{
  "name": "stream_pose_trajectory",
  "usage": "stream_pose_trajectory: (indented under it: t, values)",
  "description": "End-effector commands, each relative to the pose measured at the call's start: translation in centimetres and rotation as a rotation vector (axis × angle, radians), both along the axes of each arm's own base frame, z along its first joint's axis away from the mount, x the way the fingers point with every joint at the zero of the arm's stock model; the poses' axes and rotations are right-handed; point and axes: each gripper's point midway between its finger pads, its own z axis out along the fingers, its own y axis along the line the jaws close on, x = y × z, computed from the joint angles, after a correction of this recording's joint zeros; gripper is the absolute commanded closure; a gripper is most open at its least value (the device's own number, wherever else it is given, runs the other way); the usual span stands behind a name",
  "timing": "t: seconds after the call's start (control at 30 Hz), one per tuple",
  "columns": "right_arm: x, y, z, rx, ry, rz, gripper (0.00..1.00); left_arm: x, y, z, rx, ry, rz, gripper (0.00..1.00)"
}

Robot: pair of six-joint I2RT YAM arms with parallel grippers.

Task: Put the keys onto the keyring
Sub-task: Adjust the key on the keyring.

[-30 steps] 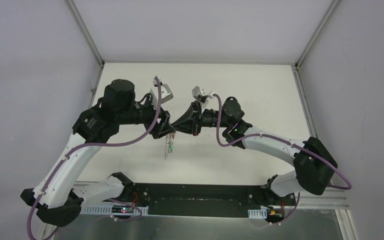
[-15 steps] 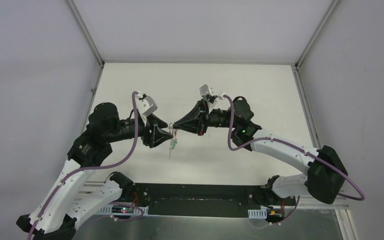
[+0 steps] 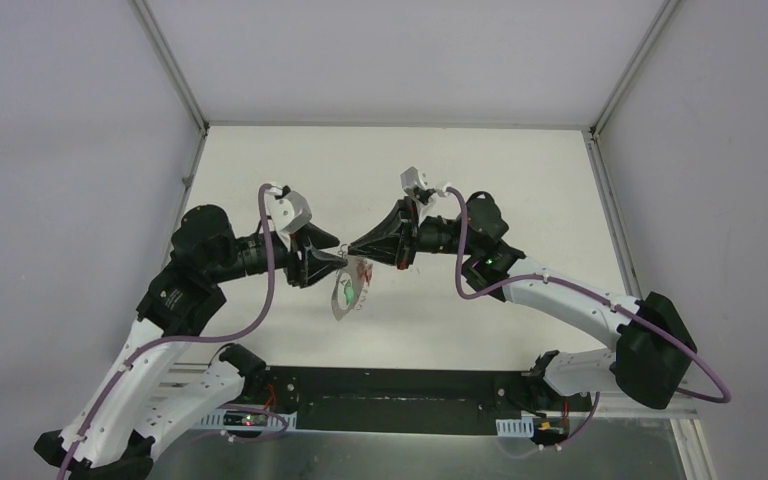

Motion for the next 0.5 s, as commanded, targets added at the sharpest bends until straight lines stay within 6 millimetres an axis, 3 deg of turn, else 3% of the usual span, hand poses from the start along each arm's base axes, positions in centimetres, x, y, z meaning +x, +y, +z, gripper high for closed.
stream_pose_trajectory:
  t: [0.0,0.23,0.47]
  values:
    - [-0.3,-1.0,3.1,0.082,-0.077,-0.014,1.00,-0.2,0.6,3.9,-0.042,-0.136,0.008,0.54]
    - [-0.3,-1.1,3.3,0.084,-0.076,-0.011,1.00,-0.3,1.9,3.0,0.056,-0.253,0.023,0.61]
    - [-0.3,-1.0,3.3,0.083,-0.070,-0.007,1.00,-0.9,1.2,0.6,0.120,-0.321,-0.095,0.72]
